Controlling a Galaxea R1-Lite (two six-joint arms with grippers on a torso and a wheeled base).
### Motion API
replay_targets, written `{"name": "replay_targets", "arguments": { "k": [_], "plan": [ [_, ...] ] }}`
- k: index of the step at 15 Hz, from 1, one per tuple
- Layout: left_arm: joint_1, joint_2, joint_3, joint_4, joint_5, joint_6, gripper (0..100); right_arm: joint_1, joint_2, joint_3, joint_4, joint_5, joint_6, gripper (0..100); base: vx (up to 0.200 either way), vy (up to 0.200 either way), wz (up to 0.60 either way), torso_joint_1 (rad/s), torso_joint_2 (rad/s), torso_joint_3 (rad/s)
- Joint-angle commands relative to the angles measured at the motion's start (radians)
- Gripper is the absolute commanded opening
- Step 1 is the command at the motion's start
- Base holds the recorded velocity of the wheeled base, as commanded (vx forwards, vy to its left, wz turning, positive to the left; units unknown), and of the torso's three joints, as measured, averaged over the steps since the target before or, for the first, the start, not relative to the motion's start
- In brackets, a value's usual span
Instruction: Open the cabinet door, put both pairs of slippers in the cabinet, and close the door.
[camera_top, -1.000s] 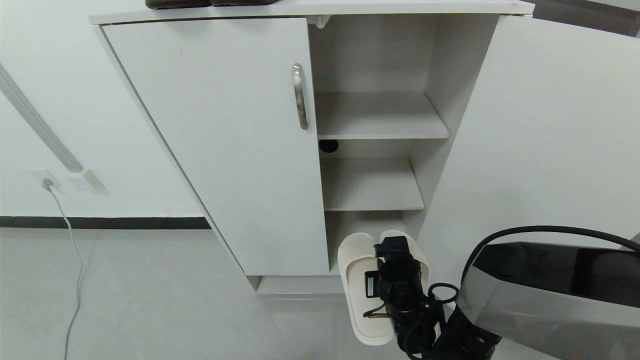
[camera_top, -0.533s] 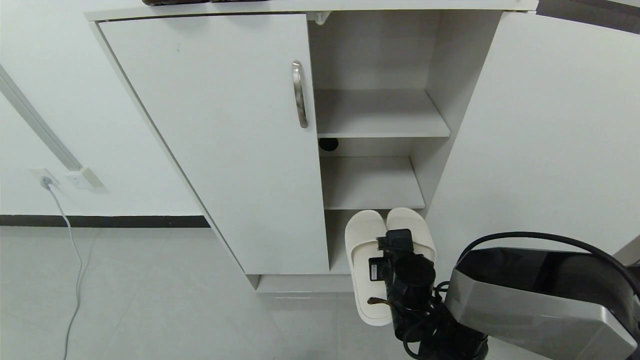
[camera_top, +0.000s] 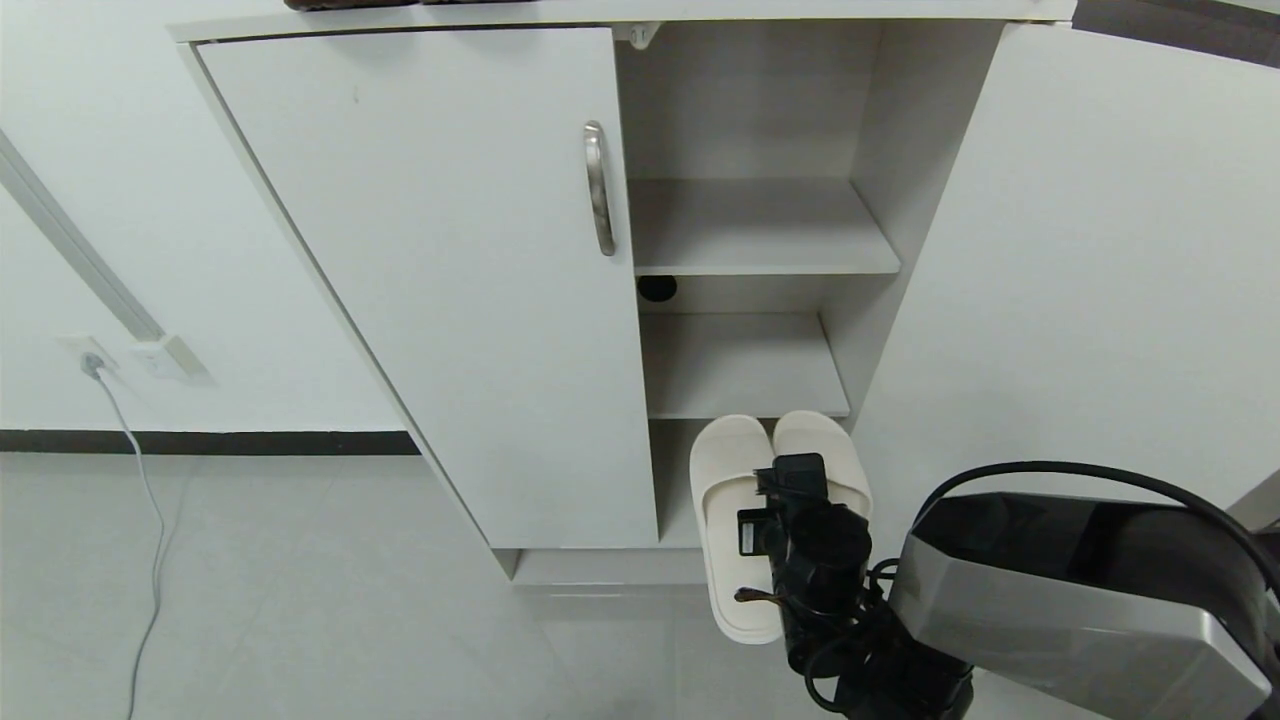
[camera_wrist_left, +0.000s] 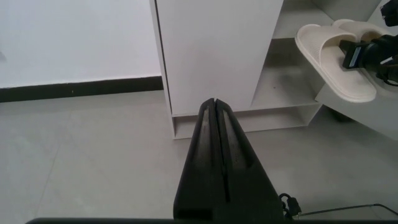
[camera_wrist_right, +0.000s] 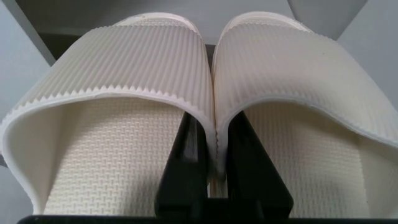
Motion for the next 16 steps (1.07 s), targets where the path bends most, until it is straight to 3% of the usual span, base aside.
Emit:
{"name": "replay_targets", "arguments": {
  "k": [1,6,16],
  "plan": [
    [0.000,0.001,0.000,-0.001,0.000,0.000,0,0.000,-0.012,0.000,-0.001,0.000,0.000,0,0.000,0.000,0.00,0.000,0.00,0.000],
    [0.000,0.001,0.000,-0.001,0.000,-0.001,0,0.000,-0.014,-0.002,-0.001,0.000,0.000,0,0.000,0.000,0.00,0.000,0.00,0.000],
    [0.000,0.001,0.000,-0.001,0.001,-0.003,0,0.000,-0.012,-0.002,-0.001,0.000,0.000,0,0.180,0.000,0.00,0.000,0.00,0.002]
  ]
}}
